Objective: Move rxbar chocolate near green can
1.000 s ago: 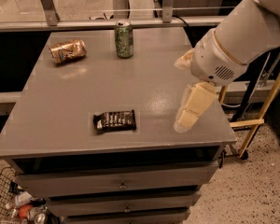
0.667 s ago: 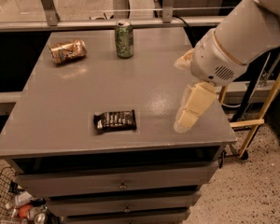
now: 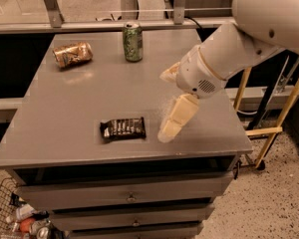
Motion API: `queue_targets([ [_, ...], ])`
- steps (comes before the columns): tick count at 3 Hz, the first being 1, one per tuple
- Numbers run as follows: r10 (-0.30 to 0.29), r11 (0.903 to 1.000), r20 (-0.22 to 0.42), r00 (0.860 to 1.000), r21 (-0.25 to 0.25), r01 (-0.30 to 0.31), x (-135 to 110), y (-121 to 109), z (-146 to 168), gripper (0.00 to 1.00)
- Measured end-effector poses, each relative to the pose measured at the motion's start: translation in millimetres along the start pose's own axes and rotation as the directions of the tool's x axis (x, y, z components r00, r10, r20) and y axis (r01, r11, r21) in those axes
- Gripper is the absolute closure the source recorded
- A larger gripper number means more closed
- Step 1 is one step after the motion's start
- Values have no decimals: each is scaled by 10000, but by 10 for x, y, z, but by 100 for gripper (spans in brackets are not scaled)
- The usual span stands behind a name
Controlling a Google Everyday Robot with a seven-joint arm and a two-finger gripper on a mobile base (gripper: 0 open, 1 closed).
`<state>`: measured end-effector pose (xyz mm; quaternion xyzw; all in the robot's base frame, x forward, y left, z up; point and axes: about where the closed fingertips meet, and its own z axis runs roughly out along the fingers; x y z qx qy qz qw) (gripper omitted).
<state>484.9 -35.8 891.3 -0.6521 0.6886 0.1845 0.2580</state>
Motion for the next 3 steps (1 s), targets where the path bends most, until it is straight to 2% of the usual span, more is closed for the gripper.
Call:
queue_targets([
  [1,-135,9998,487,9987,-171,143,-157,0,275,0],
  [3,-348,9951,1458,9887,-867,478,-449,-13,813,0],
])
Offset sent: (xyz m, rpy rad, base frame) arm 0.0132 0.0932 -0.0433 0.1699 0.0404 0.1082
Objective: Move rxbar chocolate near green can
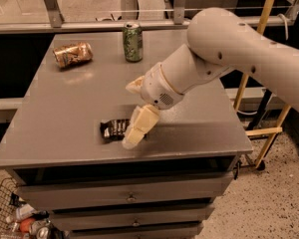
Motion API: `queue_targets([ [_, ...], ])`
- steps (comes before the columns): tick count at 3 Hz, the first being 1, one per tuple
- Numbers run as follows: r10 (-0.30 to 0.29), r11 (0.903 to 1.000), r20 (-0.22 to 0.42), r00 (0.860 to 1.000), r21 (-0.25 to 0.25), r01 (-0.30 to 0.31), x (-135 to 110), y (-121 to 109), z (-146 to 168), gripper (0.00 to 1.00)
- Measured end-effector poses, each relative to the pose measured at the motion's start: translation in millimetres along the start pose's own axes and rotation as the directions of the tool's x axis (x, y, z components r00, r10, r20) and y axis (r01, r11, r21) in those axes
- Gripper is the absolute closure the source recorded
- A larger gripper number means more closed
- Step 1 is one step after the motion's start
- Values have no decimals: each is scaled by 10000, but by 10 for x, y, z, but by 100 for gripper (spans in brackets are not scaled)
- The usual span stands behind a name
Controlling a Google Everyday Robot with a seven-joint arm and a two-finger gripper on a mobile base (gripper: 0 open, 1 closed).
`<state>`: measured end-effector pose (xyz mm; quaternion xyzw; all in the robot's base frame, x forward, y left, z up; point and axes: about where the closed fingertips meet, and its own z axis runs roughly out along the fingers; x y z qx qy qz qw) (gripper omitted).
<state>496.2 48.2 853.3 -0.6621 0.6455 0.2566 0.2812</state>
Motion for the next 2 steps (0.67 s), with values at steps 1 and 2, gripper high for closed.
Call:
queue_targets([
  [1,118,9999,130,9998,-93,-116,36,-34,116,0],
  [2,228,9997,77,9997,-19,-227,89,-45,117,0],
])
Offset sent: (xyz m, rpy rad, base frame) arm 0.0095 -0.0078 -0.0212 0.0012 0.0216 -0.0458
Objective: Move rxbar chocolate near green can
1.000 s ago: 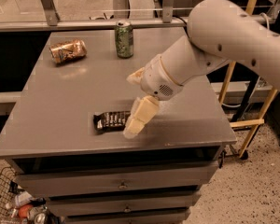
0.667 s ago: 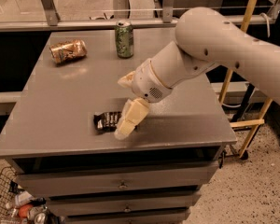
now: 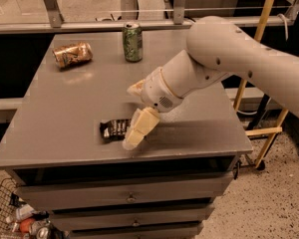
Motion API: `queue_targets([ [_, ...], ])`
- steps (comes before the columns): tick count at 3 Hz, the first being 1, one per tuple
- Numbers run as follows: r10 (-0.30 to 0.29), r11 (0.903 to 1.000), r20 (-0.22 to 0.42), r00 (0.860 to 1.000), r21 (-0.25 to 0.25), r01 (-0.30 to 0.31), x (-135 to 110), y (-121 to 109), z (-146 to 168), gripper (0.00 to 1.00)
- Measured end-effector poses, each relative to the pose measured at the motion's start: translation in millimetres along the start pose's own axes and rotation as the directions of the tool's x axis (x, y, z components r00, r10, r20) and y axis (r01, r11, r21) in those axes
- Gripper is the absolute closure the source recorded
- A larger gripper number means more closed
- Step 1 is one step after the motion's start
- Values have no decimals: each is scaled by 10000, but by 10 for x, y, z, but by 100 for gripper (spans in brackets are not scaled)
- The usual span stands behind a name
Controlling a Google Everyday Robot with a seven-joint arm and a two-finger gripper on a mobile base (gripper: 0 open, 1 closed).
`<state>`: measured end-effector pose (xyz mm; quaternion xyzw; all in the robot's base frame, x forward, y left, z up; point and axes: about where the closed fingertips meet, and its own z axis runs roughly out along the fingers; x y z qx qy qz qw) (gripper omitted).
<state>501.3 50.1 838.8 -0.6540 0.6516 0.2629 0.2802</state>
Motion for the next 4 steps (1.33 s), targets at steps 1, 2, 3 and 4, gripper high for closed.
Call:
queue_targets([
  [1,175,9998,-77,9998,63,-174,96,-2,-15,17],
  [2,220,9998,-92,9997,22,-219,153,-7,-30,42],
  [3,222,9997,-69,9997,-88,-222,190,-6,-28,65],
  [4,241,9997,36,9997,9,-241,221,-20,-73,88],
])
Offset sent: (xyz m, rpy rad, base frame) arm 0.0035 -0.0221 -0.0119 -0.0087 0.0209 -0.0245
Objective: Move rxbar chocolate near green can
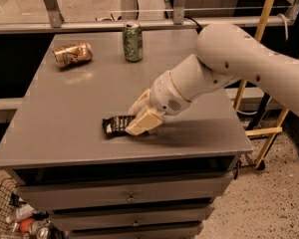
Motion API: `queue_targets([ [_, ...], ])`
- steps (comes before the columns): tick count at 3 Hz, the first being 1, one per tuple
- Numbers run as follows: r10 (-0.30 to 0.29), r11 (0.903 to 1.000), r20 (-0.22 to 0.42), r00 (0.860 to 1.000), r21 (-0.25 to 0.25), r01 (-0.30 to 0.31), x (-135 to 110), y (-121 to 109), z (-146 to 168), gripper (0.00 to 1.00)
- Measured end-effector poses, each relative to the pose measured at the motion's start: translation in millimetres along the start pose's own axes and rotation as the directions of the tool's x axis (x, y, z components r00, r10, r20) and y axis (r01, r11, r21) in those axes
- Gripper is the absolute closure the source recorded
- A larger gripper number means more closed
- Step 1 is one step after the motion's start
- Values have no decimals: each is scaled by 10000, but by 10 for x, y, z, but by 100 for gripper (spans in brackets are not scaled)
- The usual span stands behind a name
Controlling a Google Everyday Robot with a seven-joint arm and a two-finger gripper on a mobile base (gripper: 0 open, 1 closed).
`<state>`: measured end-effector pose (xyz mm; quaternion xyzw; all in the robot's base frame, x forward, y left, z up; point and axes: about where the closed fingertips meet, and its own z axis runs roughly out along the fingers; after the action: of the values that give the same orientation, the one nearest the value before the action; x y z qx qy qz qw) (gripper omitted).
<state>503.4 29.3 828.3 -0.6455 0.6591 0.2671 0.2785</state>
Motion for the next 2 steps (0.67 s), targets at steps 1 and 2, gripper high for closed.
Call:
queue_targets([
  [1,51,9976,97,9999,695,-57,41,-93,-240,100],
  [2,53,9826,-44,10000,1856,-44,98,-265,-666,100],
])
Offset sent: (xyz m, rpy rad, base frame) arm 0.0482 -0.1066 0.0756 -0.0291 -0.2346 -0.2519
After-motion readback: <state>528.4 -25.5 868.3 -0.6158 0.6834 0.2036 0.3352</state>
